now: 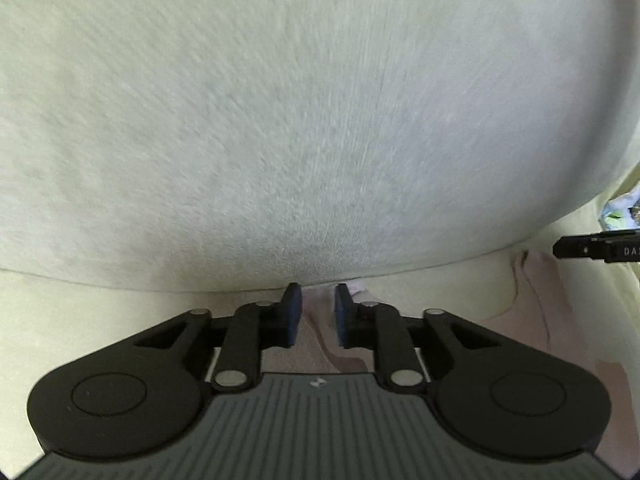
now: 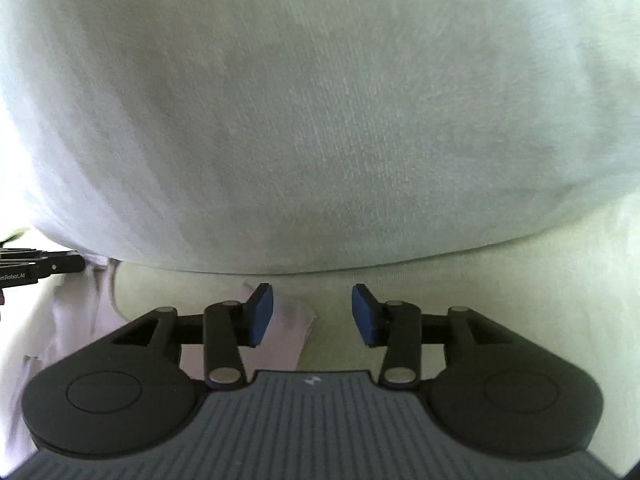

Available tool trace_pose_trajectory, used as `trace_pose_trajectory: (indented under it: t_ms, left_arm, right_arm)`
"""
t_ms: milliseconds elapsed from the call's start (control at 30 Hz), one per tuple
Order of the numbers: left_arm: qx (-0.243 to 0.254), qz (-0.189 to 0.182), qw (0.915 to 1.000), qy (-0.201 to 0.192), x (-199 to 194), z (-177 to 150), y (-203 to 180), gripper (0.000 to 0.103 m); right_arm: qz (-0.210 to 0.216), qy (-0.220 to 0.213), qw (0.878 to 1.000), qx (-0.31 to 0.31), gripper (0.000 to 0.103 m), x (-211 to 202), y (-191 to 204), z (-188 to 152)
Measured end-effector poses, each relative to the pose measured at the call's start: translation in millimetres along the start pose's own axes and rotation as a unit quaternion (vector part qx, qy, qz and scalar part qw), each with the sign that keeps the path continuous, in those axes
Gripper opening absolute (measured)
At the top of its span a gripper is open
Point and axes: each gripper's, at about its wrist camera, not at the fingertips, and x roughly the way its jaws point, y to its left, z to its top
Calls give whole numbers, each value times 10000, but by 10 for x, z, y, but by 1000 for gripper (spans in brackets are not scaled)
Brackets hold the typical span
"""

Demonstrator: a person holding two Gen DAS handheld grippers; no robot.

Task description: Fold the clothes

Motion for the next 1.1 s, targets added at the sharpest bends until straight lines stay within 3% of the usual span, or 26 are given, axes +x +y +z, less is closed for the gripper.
trace_pose_trajectory:
  t_ms: [167, 333, 400, 567, 600, 633, 667, 800, 867, 933, 1100]
  left_arm:
    - [424, -273, 9987, 34, -389, -272, 67, 35]
    - [630, -512, 9967, 28, -625, -753, -51, 39]
    - [621, -621, 9961, 6, -798, -1024, -26, 40]
    - [750, -820, 9938, 51, -1219, -1340, 153, 38]
    - [789, -845, 9933, 67, -1305, -1384, 193, 26]
    - [847, -857, 9927, 83, -1412, -1409, 255, 6]
    - [884, -855, 9923, 107, -1483, -1435, 292, 5]
    - [701, -693, 9946, 317, -1752, -1707, 215, 5]
    - [448, -739, 9952, 450, -1897, -1818, 222, 12]
    - [260, -830, 9943, 611, -2117, -1938, 267, 30]
    - [447, -1123, 9890, 851, -2491, -2120, 214, 35]
  right_arm:
    - [-22, 24, 10000, -84, 41, -360, 133, -354]
    - [-216, -80, 9997, 87, 46, -808, 338, -1003]
    - [-250, -203, 9993, 194, 49, -966, 418, -1252]
    - [-352, -625, 9964, 462, 50, -1214, 717, -1847]
    - [-369, -736, 9954, 490, 50, -1272, 792, -1965]
    - [-390, -856, 9942, 518, 51, -1346, 870, -2067]
    - [-415, -958, 9930, 544, 51, -1413, 941, -2135]
    - [-457, -1294, 9869, 847, 52, -1883, 1247, -2397]
    - [-321, -1364, 9832, 1167, 57, -2181, 1466, -2586]
    - [-13, -1338, 9802, 1461, 63, -2432, 1813, -2887]
    - [386, -906, 9887, 1131, 63, -2535, 2643, -3467]
